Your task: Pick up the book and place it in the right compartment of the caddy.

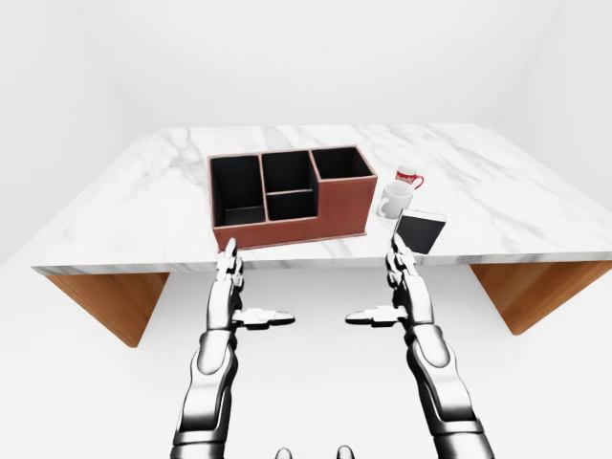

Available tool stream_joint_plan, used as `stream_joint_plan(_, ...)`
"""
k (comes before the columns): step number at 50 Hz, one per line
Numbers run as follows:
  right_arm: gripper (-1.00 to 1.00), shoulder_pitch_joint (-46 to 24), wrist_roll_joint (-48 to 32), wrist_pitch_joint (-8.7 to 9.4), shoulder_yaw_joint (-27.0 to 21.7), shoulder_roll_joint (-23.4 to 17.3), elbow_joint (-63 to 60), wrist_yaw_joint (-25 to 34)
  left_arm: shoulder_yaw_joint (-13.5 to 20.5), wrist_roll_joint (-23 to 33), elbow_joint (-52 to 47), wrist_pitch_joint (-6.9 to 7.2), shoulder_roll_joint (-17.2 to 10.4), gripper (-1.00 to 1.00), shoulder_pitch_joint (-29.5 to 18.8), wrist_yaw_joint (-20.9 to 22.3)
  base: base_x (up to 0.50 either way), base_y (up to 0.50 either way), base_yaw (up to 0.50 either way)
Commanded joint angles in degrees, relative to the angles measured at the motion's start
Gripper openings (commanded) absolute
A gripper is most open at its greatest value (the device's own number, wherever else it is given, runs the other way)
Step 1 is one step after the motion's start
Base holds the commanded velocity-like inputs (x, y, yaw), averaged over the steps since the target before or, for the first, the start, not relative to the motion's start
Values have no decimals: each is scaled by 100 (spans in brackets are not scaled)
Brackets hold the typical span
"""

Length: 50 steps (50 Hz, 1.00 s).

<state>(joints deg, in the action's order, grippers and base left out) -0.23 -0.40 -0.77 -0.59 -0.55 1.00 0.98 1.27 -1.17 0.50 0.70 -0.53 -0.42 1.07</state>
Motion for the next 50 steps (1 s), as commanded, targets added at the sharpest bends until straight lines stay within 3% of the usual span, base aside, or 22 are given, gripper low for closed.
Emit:
stream_joint_plan(1, 100, -39, -105, -77, -103, -83, 99, 177, 326, -411, 26, 304, -108, 100, -106, 168, 0, 0, 0)
stream_joint_plan(2, 100, -13, -100, -40, -112, -80, 13, 175, 377, -513, -70, 407, -116, 100, -112, 155, 0, 0, 0)
stream_joint_plan(4, 100, 34, -115, 58, -126, -76, -177, 145, 384, -455, -138, 377, -156, 100, -97, 116, 0, 0, 0)
stream_joint_plan(7, 100, 18, -58, 40, -165, -84, -145, 170, 429, -519, -215, 419, -168, 100, -81, 126, 0, 0, 0)
stream_joint_plan(11, 100, 43, -104, 146, -176, -97, -347, 143, 459, -455, -360, 430, -196, 100, -77, 75, 0, 0, 0)
stream_joint_plan(15, 100, 141, -221, 577, -207, -145, -1513, 111, 600, -469, -1773, 430, -319, 100, 15, -12, 0, 0, 0)
stream_joint_plan(17, 100, 145, -180, 577, -245, -127, -1797, 157, 672, -401, -2062, 430, -324, 100, 14, 8, 0, 0, 0)
stream_joint_plan(21, 100, 133, -137, 577, -386, -180, -2638, 284, 1130, -469, -3311, 430, -491, 100, -125, 130, 0, 0, 0)
stream_joint_plan(26, 100, -158, -394, 577, -574, -366, -3234, 452, 1802, -623, -4281, 430, -903, 100, -668, 284, 0, 0, 0)
stream_joint_plan(38, 100, -998, -352, 577, -1197, -842, -4076, 738, 3090, -1617, -4594, 430, -2110, 100, -1735, -41, 0, 0, 0)
stream_joint_plan(43, 100, -1214, -288, 577, -1370, -972, -4223, 789, 3134, -1741, -4497, 430, -2315, 100, -1586, -135, 0, 0, 0)
stream_joint_plan(50, 100, -1259, -327, 577, -1403, -1066, -4206, 797, 3094, -1615, -4427, 430, -2294, 100, -1525, -106, 0, -2, 0)
